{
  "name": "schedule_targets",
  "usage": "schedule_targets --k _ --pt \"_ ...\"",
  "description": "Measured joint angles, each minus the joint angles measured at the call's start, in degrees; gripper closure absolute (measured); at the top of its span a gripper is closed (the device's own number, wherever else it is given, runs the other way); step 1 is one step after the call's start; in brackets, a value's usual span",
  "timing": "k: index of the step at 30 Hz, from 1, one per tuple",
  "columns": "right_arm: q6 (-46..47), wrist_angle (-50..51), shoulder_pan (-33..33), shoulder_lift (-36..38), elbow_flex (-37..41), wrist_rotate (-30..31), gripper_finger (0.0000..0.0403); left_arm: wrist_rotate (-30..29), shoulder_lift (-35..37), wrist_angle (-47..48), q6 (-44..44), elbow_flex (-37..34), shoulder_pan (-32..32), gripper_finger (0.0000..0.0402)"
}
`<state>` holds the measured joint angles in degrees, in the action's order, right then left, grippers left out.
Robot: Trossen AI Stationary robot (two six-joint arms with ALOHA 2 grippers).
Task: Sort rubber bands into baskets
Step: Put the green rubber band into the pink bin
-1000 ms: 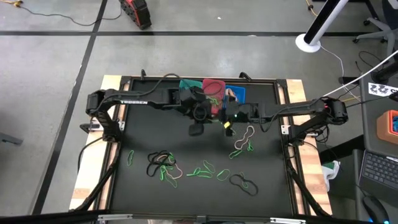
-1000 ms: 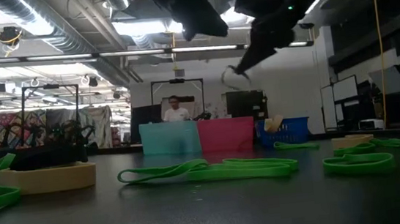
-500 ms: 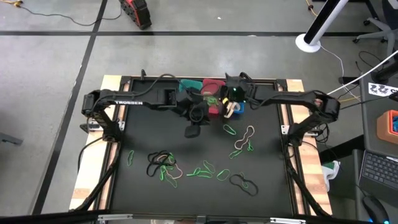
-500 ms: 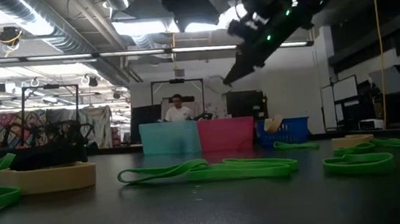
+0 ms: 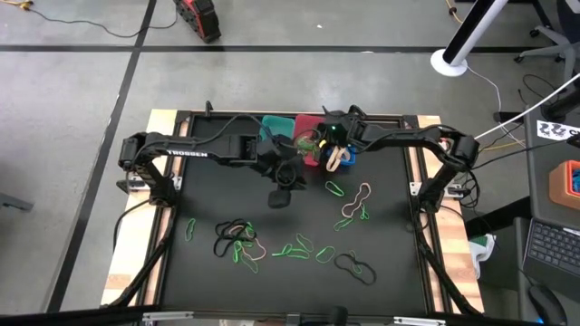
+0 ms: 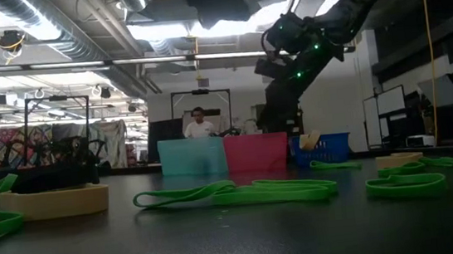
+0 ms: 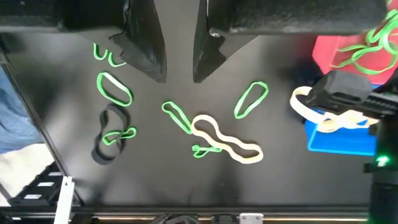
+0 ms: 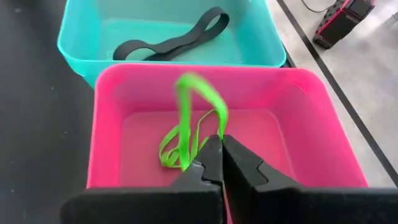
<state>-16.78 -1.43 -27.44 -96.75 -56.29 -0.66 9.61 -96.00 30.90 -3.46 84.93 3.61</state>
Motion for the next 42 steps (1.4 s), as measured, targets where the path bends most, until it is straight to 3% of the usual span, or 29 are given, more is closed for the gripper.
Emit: schedule_targets --k 3,11,17,26,29,34,42 --pt "-0.02 -0.05 0.00 0.02 0.00 0.00 0.0373 0.00 -0.15 0.13 0.09 -0.02 -1.32 0.0326" --pt "-0.04 -0.27 0.04 0.02 0.00 1.58 0.0260 0.01 -0.16 0.17 4.66 -0.01 -5.40 0.0326" --pt "-0.04 -0.10 0.04 0.02 0.00 1.57 0.0212 0.02 -0.16 1.33 11.13 -0.02 -9.39 0.0326" --pt "-0.04 1.79 0.04 0.04 0.00 1.57 0.0194 -6.20 -0.57 8.45 30.39 -0.17 -16.09 0.0303" --pt "-0.04 3.49 0.04 0.04 0.02 1.55 0.0194 -3.88 -1.97 11.02 36.69 -0.19 -18.67 0.0277" --pt "-0.04 5.08 0.04 0.04 0.02 1.55 0.0194 -4.12 -5.51 9.71 32.48 -0.22 -22.39 0.0251" --pt "-0.04 5.11 0.04 0.04 0.02 1.54 0.0194 -4.62 -9.54 4.94 32.86 -0.22 -24.74 0.0247"
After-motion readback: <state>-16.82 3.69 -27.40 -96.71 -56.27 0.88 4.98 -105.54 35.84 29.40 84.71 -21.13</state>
